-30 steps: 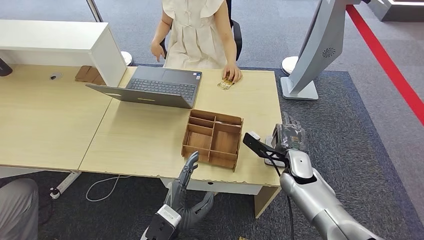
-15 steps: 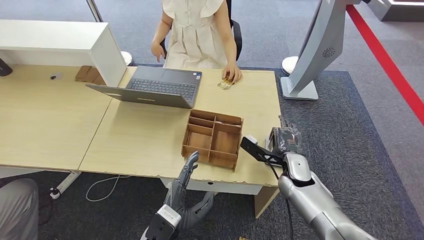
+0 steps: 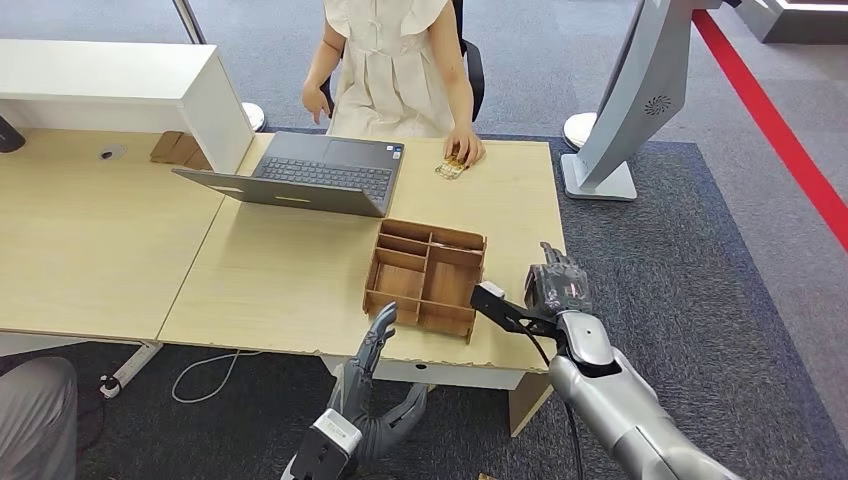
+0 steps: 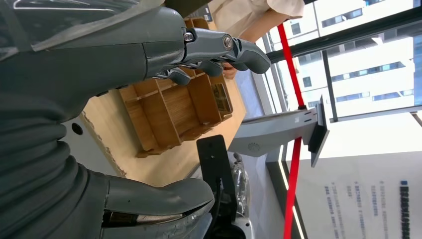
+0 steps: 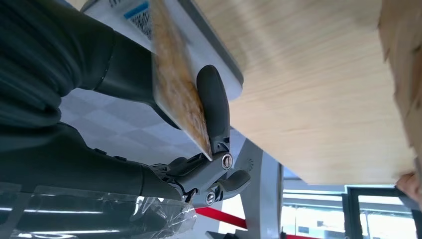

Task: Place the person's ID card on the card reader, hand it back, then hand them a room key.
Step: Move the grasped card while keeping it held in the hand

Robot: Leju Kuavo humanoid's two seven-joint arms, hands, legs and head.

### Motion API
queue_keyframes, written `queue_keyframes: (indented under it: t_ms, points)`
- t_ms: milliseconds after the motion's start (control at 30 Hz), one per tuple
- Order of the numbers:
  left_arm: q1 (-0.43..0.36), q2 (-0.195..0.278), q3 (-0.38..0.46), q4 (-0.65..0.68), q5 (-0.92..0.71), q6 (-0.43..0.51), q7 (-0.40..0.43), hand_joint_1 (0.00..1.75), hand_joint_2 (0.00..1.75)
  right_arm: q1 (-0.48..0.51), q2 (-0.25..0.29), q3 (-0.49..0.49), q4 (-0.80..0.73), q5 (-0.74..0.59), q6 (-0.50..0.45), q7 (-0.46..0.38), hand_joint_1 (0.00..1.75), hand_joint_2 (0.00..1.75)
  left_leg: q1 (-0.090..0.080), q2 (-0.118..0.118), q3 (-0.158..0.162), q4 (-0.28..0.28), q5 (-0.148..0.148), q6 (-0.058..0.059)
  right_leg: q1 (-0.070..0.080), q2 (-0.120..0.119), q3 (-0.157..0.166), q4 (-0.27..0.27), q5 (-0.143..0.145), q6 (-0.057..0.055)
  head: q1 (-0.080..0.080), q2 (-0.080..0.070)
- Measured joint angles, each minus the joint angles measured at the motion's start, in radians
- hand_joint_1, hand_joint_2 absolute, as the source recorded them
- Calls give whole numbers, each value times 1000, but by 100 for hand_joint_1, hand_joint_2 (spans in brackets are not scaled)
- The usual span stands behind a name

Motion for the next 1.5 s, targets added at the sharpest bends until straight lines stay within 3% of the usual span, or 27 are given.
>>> queue_keyframes:
  t_ms: [733,967,1100,1300,1500]
  points:
    - [2,0,3,0,2,8,-2,0,175,11,49,12,74,-16,-2,-42,175,175,0,0,0,0,0,0,0,0,0,0,0,0,0,0]
    - [3,0,3,0,3,13,-12,0,175,2,51,7,68,-30,-95,-10,175,175,0,0,0,0,0,0,0,0,0,0,0,0,0,0]
    - [3,0,3,0,3,18,-16,0,175,-22,35,-14,-15,-11,-127,50,175,175,0,0,0,0,0,0,0,0,0,0,0,0,0,0]
    - [3,0,3,3,7,-14,-35,0,175,-77,-4,-47,-228,70,-58,121,175,175,0,0,1,0,0,0,0,0,0,0,0,0,0,0]
    - [3,0,2,8,6,-45,-42,0,175,-97,-41,-72,-368,97,-50,169,175,175,0,0,1,0,0,0,0,0,0,0,0,0,0,0]
